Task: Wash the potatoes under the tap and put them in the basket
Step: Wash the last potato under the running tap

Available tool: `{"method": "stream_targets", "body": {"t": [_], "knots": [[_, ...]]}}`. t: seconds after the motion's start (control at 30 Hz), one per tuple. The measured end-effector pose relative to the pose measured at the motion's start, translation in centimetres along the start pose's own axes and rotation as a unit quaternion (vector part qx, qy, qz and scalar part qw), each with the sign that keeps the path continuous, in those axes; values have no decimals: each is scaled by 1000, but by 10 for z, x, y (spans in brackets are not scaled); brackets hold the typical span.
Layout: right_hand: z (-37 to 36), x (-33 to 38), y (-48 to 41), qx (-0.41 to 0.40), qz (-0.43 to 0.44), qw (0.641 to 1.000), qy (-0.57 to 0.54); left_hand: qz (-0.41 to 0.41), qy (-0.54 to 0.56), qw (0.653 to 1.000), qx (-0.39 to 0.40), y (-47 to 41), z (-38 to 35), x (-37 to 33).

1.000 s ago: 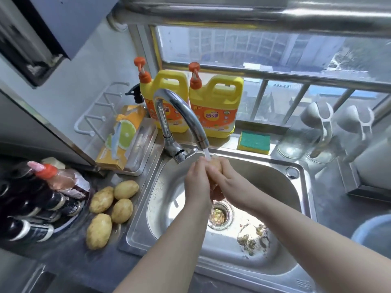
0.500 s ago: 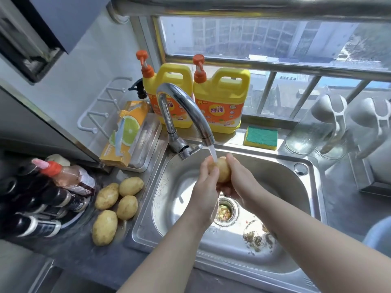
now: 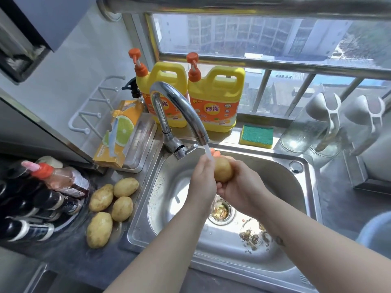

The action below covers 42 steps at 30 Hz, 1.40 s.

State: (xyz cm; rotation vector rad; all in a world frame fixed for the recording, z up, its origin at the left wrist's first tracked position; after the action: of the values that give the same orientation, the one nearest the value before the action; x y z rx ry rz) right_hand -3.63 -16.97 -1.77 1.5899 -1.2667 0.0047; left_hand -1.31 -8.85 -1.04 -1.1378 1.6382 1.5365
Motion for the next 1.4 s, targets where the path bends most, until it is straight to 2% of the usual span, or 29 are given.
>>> {"method": "stream_targets", "body": {"t": [0.07,0.13,0.27,0.33,0.4,0.47,0.6,0.7,0.77,0.83,0.9,0.97,1.03,1.07,1.13,1.2,1.23,1.3,1.4], "knots": [[0,-3,-1,-7,-18,1000,-25,-27,-48,998,30,4,0,0],[-2,-4,0,-12,-5,1000,-2,-15,-41,998,34,4,2,1],[-5,3,2,-21,79,993,91,69,64,995,-41,-5,0,3],[-8,5,5,-7,101,986,130,116,86,986,-86,-12,1,6],[-10,7,6,11,111,983,145,146,83,981,-96,-15,0,8],[-7,12,3,7,138,975,176,131,70,986,-76,-14,-2,7],[-3,27,-2,-61,175,944,272,12,-31,999,-1,-2,-9,12],[-6,30,-1,-90,193,917,337,12,-48,999,-11,0,-7,23],[-12,25,0,-80,239,888,385,34,2,998,-48,-4,-2,20],[-19,20,4,-53,278,878,386,50,68,993,-83,-14,3,13],[-27,20,13,2,310,873,377,86,105,986,-98,-21,7,6],[-32,22,17,51,340,850,398,137,140,974,-114,-24,10,2],[-31,26,15,57,355,835,417,164,165,965,-118,-22,9,-3],[-29,28,14,46,343,849,400,162,160,967,-117,-20,8,-4],[-21,28,7,-13,288,901,323,129,126,977,-117,-17,6,-4],[-12,24,-1,-82,200,950,227,77,94,986,-114,-13,5,-1],[-9,22,-3,-107,159,963,192,47,77,990,-105,-10,3,-1],[-6,21,-3,-120,134,966,185,9,28,997,-75,-3,1,-2],[-15,28,8,-70,203,946,242,20,7,999,-44,-3,3,-3]]}}
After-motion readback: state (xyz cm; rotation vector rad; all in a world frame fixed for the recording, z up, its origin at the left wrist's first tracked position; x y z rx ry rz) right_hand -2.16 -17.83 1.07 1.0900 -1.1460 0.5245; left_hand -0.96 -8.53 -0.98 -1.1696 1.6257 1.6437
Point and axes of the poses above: each hand's wrist, its own y-axis away from the middle knuckle, its own z-axis out of the back of the hand, x = y × z, the point moved 6 cm from there along -y, towards the middle knuckle, and after that the axes turned 14 degrees about -x, right-handed, at the moved point
